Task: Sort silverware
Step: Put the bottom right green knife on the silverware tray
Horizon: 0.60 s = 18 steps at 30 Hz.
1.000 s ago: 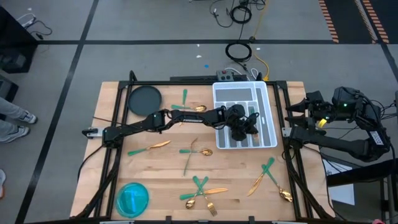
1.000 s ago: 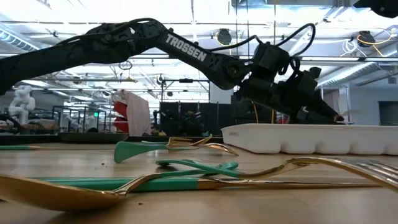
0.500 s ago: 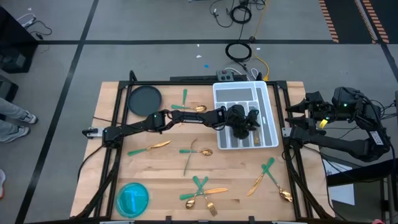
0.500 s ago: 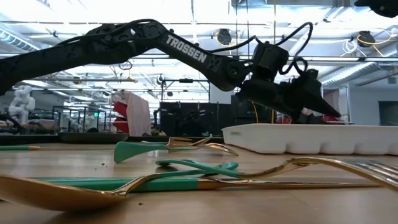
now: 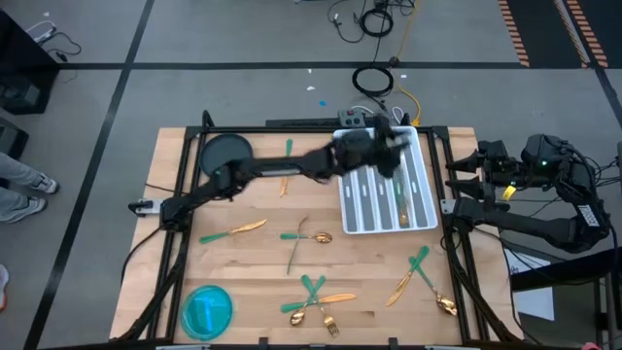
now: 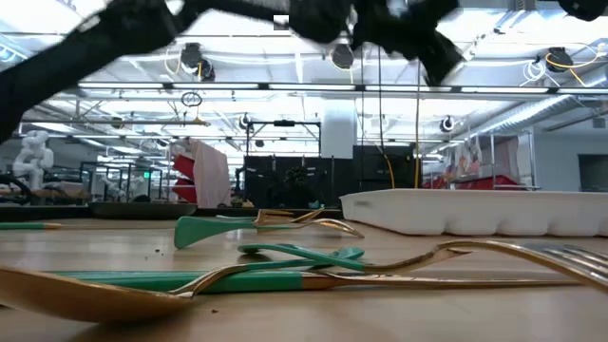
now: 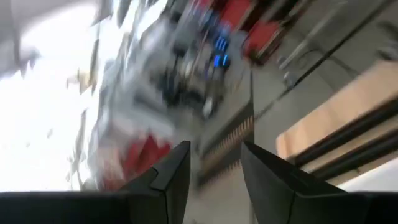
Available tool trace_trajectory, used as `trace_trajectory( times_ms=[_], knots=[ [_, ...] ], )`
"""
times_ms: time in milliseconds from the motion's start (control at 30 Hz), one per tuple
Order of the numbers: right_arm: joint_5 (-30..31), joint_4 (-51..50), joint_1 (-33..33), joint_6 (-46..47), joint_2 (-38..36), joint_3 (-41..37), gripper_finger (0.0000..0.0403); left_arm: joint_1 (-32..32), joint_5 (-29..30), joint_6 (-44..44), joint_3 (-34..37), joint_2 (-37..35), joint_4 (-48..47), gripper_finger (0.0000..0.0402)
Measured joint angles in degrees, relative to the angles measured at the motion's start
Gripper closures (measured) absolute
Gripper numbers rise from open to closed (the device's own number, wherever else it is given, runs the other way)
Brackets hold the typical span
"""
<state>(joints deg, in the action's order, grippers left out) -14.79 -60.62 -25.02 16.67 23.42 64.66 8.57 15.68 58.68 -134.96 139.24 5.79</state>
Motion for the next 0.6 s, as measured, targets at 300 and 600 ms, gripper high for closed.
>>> trace_trajectory(
  times_ms=[300, 600],
  knots=[
    [7.2, -2.8, 0.0, -0.7, 0.1, 0.0, 0.0126, 4.9, 1.9, -46.6, -0.1, -21.8, -55.0, 0.0252],
    [11.5, -8.0, 0.0, -0.4, 1.5, -0.7, 0.0126, 4.2, -10.9, -57.5, 2.0, -29.3, -88.1, 0.0252]
  ],
)
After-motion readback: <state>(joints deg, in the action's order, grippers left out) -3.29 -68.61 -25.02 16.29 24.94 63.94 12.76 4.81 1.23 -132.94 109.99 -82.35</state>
